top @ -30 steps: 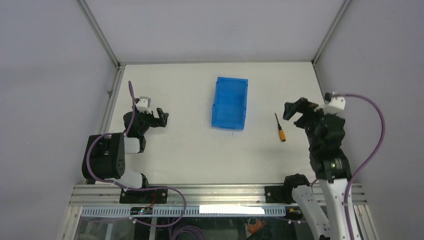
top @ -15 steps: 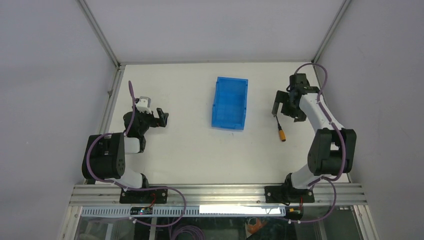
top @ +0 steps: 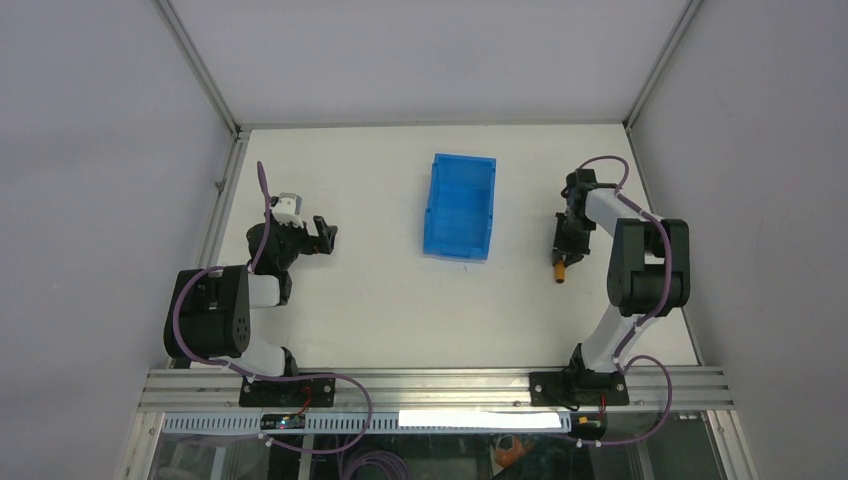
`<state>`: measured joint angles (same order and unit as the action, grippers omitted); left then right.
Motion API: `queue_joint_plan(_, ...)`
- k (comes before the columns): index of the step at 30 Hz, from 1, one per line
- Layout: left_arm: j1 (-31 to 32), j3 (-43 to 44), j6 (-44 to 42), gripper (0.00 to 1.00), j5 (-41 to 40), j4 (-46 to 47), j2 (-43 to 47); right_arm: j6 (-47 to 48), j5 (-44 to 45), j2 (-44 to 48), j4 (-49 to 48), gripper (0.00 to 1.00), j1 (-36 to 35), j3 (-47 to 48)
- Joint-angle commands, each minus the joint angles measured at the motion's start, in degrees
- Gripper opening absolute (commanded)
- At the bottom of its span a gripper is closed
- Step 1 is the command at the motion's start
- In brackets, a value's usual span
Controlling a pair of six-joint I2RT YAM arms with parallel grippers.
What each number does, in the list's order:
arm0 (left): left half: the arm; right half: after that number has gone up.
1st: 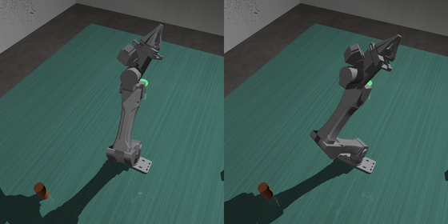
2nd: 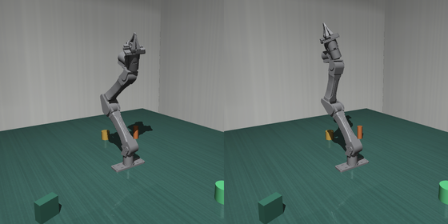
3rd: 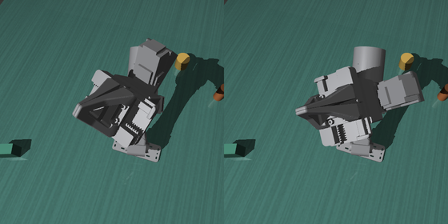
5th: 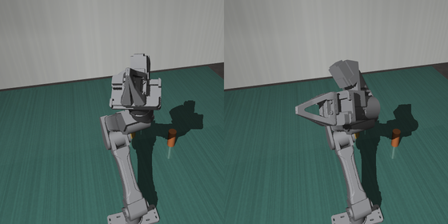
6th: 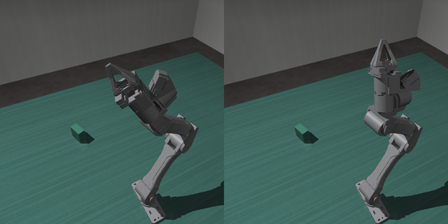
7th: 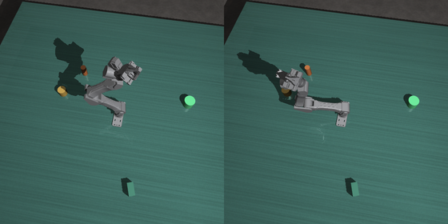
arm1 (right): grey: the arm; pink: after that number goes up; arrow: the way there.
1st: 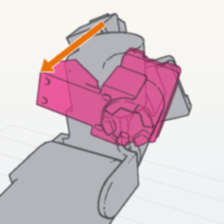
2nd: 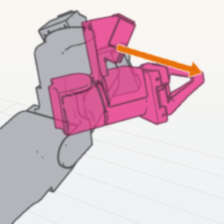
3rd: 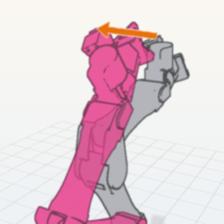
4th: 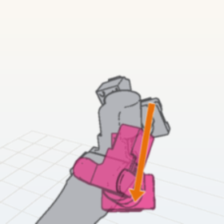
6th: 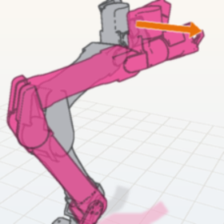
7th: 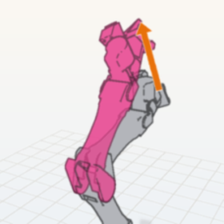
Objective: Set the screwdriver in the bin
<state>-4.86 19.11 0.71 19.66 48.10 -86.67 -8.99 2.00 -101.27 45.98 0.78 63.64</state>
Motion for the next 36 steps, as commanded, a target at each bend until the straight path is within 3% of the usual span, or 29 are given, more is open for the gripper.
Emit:
queue_joint_plan(1, 0.3, 0.0, 0.1, 0.99, 1.3, 4.5, -0.1, 0.5, 1.3, -2.2, -0.8, 0.04, 0.3, 0.4)
queue_joint_plan(2, 0.3, 0.0, 0.1, 0.99, 1.3, 4.5, -0.1, 0.4, 2.0, -1.9, -0.2, 0.00, 0.2, 0.9)
queue_joint_plan(14, 0.3, 0.0, 0.1, 0.99, 1.3, 4.5, -0.1, -2.2, 3.0, 9.8, 14.2, 0.00, -0.7, 16.8)
queue_joint_plan(20, 0.3, 0.0, 0.1, 0.99, 1.3, 4.5, -0.1, -7.2, 2.1, 11.2, 17.6, 0.00, -7.4, 27.7)
queue_joint_plan(28, 0.3, 0.0, 0.1, 0.99, 1.3, 4.5, 0.0, -13.2, 3.6, 1.9, 13.6, 0.00, -25.3, 43.4)
queue_joint_plan(36, 0.3, 0.0, 0.1, 0.99, 1.3, 4.5, -0.1, -15.7, 7.8, -12.6, 7.8, 0.00, -32.6, 46.0)
